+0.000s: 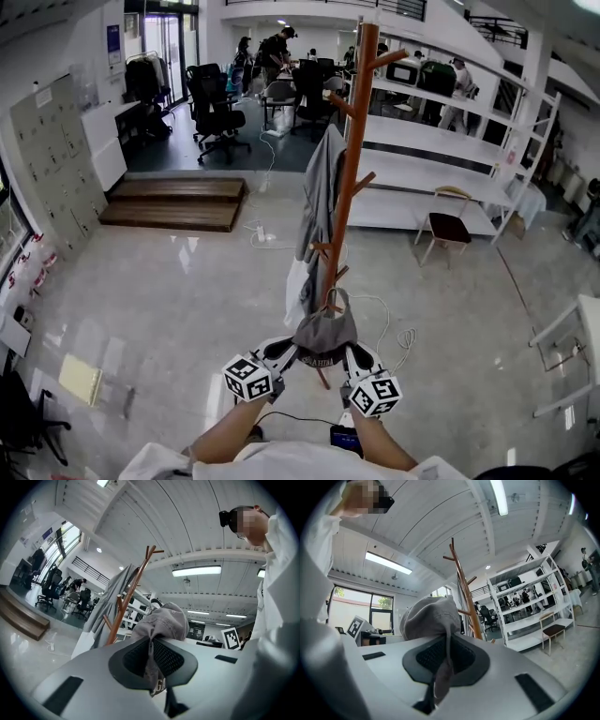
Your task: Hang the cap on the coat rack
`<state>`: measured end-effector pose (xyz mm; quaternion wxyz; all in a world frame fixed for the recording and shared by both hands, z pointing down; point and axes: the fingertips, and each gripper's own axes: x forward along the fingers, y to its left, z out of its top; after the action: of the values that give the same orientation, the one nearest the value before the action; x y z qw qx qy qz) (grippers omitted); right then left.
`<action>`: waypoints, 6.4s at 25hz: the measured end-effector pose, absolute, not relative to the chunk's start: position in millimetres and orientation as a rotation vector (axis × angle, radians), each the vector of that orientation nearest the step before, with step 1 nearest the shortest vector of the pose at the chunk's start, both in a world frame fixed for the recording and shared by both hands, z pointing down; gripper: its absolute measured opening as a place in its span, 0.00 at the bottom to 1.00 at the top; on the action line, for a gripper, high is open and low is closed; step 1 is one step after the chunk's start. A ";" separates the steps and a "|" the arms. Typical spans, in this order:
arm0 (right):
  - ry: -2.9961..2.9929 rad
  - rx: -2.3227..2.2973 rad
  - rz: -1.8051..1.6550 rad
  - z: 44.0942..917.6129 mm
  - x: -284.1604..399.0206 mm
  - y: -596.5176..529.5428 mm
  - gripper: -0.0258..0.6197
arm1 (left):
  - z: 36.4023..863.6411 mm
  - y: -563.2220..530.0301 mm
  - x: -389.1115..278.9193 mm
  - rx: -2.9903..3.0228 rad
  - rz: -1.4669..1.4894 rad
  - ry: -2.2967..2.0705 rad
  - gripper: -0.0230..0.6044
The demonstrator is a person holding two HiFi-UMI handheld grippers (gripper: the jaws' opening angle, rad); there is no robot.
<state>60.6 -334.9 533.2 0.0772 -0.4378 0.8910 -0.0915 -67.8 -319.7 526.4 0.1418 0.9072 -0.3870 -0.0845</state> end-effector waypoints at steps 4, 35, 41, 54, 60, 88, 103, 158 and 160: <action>2.629 -1.355 -0.226 516.3 40.5 -351.0 0.08 | 509.6 -342.0 -87.8 2.670 -0.247 -1.058 0.08; 2.597 -1.424 -0.028 475.6 -16.7 -444.6 0.08 | 479.9 -453.9 -135.1 2.756 -0.376 -1.041 0.08; 2.635 -1.411 -0.041 484.4 -35.9 -460.3 0.08 | 492.6 -466.2 -155.5 2.710 -0.397 -1.097 0.08; 2.632 -1.508 -0.117 513.1 -38.4 -482.8 0.08 | 524.1 -496.5 -152.8 2.661 -0.349 -1.114 0.08; 2.639 -1.587 -0.134 528.9 -26.6 -496.9 0.08 | 535.6 -516.5 -138.1 2.653 -0.312 -1.085 0.08; 2.657 -1.842 -0.233 589.9 8.2 -542.5 0.08 | 597.2 -566.7 -91.6 2.599 -0.100 -1.016 0.08; 2.773 -1.787 -0.121 592.2 26.5 -517.6 0.09 | 602.3 -542.9 -101.8 2.622 -0.072 -1.110 0.09; 2.809 -1.459 -0.285 593.8 130.6 -319.0 0.08 | 619.9 -312.2 -72.9 2.534 -0.115 -1.166 0.07; 2.814 -1.461 -0.280 593.6 138.8 -318.3 0.08 | 620.2 -310.6 -62.6 2.532 -0.122 -1.160 0.07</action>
<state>138.8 -318.3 593.6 -0.0206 -0.4589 0.8839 -0.0880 -62.6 -310.6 620.2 0.1758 0.8941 -0.4097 -0.0430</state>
